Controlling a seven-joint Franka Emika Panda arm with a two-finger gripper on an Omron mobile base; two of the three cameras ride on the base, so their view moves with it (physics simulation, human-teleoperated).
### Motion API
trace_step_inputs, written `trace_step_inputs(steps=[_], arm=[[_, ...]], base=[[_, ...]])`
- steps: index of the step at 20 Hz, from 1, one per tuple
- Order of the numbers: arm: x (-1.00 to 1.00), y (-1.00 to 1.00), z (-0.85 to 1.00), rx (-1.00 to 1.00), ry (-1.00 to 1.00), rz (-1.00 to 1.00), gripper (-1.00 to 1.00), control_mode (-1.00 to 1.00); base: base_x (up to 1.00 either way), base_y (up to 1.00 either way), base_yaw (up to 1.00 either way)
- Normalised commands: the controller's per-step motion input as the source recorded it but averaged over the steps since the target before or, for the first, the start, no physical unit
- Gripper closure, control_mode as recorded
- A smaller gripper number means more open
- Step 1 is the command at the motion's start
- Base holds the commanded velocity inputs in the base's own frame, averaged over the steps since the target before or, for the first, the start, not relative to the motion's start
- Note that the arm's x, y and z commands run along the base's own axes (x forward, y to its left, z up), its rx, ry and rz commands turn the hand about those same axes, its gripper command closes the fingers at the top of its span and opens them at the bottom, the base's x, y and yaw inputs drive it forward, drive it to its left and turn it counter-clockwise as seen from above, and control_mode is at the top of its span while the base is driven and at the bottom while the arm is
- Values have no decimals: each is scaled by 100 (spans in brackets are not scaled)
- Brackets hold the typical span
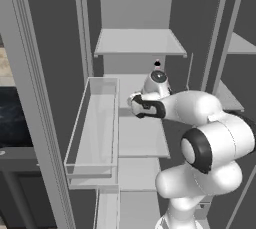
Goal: Retrieve the butter from the fridge and place it on a plate on the dining table. Then retrieve the butter knife by the fridge and place it near the plate.
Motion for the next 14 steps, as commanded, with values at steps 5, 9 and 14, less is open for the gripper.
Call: trace_step_inputs(steps=[5, 9, 14], arm=[[-92, -23, 42, 0, 9, 0, 100, -100], [-95, -12, 46, 0, 12, 0, 100, -100], [-82, -14, 44, -1, 15, 0, 100, -100]], base=[[0, 0, 0], [0, 0, 0], [0, 0, 0]])
